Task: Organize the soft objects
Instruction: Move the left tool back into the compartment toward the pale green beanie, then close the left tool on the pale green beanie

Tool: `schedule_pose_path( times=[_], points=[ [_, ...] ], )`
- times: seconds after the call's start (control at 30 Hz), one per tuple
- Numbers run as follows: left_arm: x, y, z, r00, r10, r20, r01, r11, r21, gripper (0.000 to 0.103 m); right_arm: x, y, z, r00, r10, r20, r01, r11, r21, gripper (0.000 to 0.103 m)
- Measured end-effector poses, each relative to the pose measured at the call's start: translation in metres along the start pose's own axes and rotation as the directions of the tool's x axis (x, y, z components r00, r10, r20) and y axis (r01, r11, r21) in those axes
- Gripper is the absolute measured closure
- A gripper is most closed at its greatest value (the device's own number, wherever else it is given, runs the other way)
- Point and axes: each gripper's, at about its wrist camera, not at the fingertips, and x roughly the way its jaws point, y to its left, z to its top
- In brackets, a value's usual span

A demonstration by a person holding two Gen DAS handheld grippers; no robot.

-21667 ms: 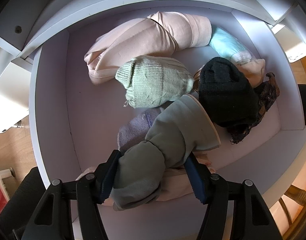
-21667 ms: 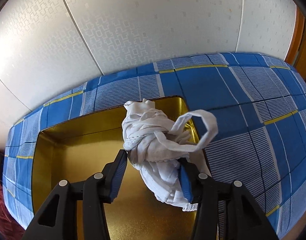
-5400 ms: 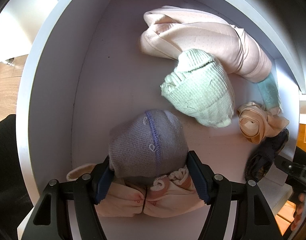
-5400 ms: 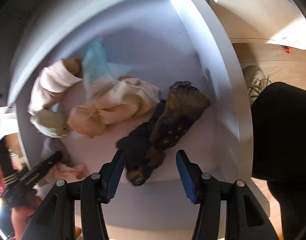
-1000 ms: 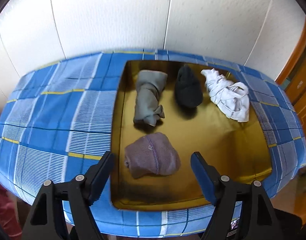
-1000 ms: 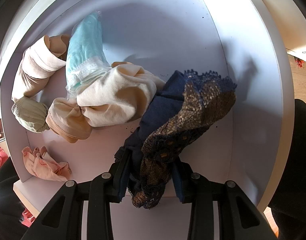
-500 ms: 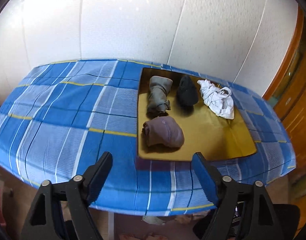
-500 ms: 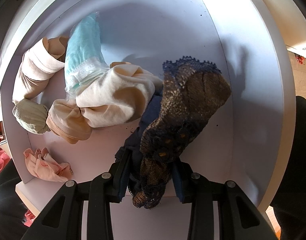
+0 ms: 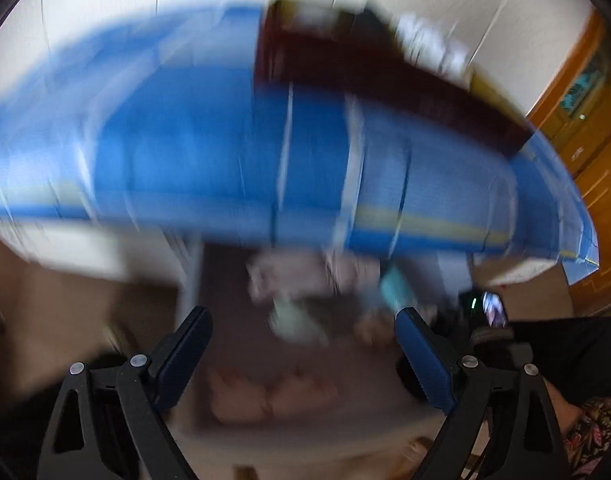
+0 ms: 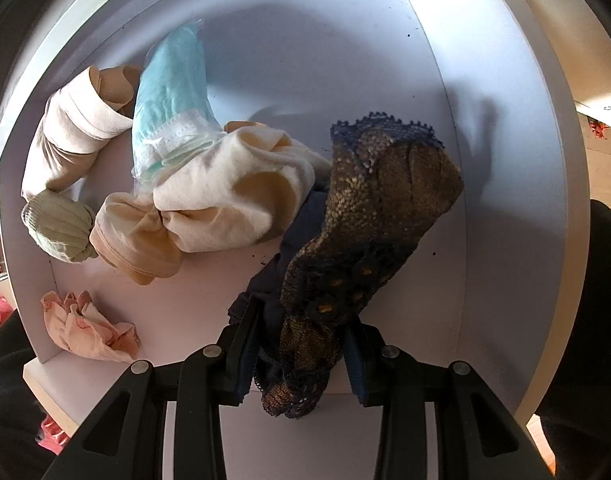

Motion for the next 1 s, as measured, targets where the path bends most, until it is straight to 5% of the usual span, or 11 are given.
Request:
schedule_pose_path(
  times=[0.17, 0.33, 0.47, 0.8, 1.0],
  points=[
    [0.058, 0.002, -0.026, 0.986, -0.006, -0.165, -0.010, 0.996, -0.092, 0.010, 0.001, 0.001, 0.000, 1.000, 0.001, -0.003, -0.001, 1.000, -0.002, 0.066],
    [0.099, 0.017, -0.035, 0.967, -0.043, -0.251, -0.020, 0.970, -0.242, 0.010, 0.002, 0.003, -0.001, 1.000, -0.010, 0.000, 0.010, 1.000, -0.020, 0.066],
    [0.121, 0.026, -0.035, 0.963, -0.066, -0.260, -0.028, 0.939, -0.344, 0.010, 0.004, 0.005, -0.003, 1.000, -0.007, -0.006, 0.007, 1.000, -0.023, 0.066],
    [0.162, 0.016, -0.028, 0.964, -0.001, -0.266, -0.080, 0.952, -0.296, 0.007, 0.007, 0.003, -0.002, 1.000, -0.012, -0.006, 0.012, 1.000, -0.025, 0.066],
    [0.179, 0.019, -0.023, 0.964, -0.031, -0.265, -0.061, 0.942, -0.331, 0.007, 0.008, 0.010, -0.005, 1.000, -0.019, -0.007, 0.018, 0.999, -0.036, 0.066]
  ],
)
